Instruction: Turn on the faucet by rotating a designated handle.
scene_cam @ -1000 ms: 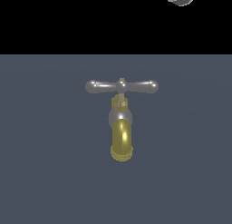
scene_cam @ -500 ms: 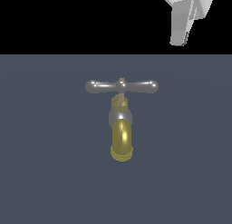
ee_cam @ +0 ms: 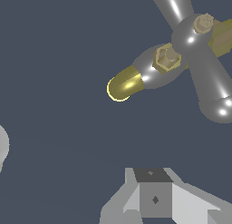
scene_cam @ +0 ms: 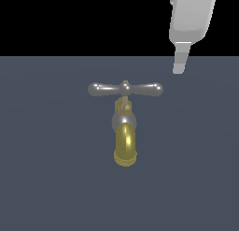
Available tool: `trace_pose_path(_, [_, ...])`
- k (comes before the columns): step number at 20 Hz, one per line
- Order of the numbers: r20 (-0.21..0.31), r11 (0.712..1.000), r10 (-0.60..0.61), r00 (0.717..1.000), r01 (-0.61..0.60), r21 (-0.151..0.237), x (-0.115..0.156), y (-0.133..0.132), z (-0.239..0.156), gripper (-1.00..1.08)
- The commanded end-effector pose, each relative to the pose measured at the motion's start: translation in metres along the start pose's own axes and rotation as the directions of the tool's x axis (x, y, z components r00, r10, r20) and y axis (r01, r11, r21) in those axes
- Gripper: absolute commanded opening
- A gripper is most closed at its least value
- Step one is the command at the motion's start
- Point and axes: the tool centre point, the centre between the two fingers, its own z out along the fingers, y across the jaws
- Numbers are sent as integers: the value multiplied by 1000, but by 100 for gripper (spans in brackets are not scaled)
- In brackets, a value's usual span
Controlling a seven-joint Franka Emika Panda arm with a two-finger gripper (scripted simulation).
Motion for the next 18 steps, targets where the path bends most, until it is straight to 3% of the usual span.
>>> trace_pose_path(1, [1,998,-57,998,57,-2,1,8,10,-100])
trace_pose_path(18, [-1,937,-349,937,349,-6,18,50,63,-100])
